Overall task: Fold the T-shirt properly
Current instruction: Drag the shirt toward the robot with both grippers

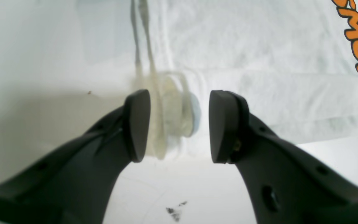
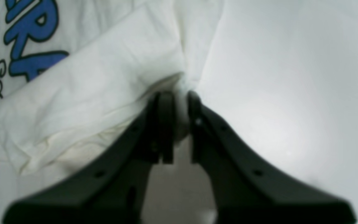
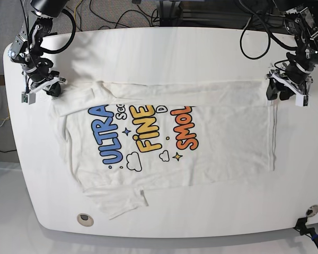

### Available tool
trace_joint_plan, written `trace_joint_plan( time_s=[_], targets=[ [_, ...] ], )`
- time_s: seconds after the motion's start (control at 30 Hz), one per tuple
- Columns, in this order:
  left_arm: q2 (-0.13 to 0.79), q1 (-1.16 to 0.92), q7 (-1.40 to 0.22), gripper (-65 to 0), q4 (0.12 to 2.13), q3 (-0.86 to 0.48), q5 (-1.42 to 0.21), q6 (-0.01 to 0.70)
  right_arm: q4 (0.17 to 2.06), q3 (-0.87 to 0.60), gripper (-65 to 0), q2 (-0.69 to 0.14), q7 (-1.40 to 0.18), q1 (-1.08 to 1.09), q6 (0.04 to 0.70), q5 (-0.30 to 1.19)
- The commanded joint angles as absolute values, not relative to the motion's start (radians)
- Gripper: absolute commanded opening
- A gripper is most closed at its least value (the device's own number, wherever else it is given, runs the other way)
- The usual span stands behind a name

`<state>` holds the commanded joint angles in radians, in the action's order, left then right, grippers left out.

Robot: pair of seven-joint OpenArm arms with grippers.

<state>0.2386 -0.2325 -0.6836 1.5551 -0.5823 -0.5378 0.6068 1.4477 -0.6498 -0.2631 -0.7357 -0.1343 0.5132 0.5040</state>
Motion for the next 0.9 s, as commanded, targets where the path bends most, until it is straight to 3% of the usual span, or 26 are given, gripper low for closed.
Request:
trace_joint_plan(
  time_s=[0.6, 0.9],
  targets=[
    [0.239, -0.257, -0.684, -36.7, 1.544, -0.582, -0.530, 0.602, 1.448, -0.648, -64.9, -0.263, -0.736, -0.134, 0.513, 0.503],
    [0.239, -0.255, -0.684, -36.7, 1.414, -0.578, -0.530, 0.605, 1.448, -0.648, -64.9, -0.263, -0.736, -0.134, 0.513, 0.504]
  ],
)
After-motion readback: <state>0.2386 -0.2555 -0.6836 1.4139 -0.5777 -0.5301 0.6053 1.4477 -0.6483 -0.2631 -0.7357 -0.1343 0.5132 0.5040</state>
